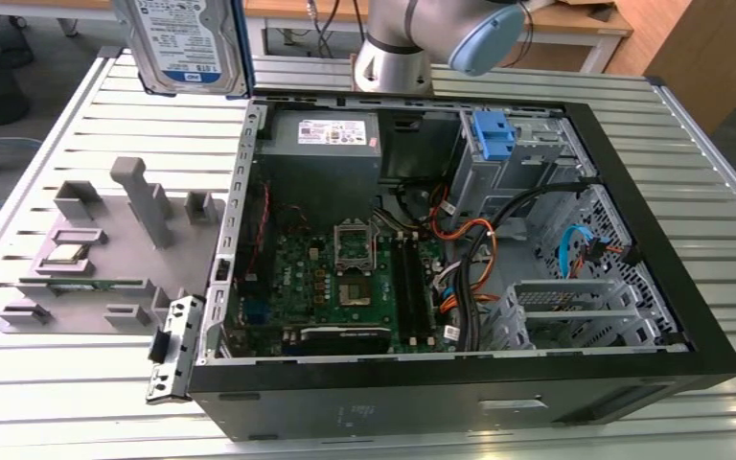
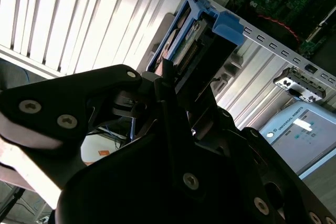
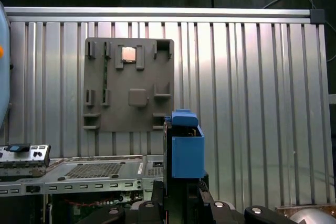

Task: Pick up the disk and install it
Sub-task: 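Pick up the disk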

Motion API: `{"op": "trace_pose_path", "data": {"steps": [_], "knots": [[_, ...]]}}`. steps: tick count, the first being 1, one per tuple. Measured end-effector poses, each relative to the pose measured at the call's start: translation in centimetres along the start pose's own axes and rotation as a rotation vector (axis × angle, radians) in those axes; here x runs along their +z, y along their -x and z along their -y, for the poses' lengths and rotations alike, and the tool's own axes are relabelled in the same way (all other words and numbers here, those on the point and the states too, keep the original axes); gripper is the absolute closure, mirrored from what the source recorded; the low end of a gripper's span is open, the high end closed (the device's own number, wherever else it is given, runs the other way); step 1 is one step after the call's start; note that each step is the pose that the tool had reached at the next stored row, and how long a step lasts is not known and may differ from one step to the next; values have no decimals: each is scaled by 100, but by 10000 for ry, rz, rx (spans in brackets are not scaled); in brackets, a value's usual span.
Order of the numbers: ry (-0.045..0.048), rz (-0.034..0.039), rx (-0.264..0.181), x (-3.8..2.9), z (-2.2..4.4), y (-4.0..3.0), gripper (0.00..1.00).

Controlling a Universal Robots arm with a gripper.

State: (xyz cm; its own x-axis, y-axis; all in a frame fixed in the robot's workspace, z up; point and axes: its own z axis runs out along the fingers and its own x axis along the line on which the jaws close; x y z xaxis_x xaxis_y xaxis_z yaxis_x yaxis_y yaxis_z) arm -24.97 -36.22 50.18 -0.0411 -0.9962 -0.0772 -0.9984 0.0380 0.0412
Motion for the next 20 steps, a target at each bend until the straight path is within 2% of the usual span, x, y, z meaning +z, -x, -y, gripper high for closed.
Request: {"op": "trace_pose_path", "data": {"steps": [9,20], "knots": [[-1,1,1,-3,102,4,65],[-1,1,1,-4,129,5,65]]}}
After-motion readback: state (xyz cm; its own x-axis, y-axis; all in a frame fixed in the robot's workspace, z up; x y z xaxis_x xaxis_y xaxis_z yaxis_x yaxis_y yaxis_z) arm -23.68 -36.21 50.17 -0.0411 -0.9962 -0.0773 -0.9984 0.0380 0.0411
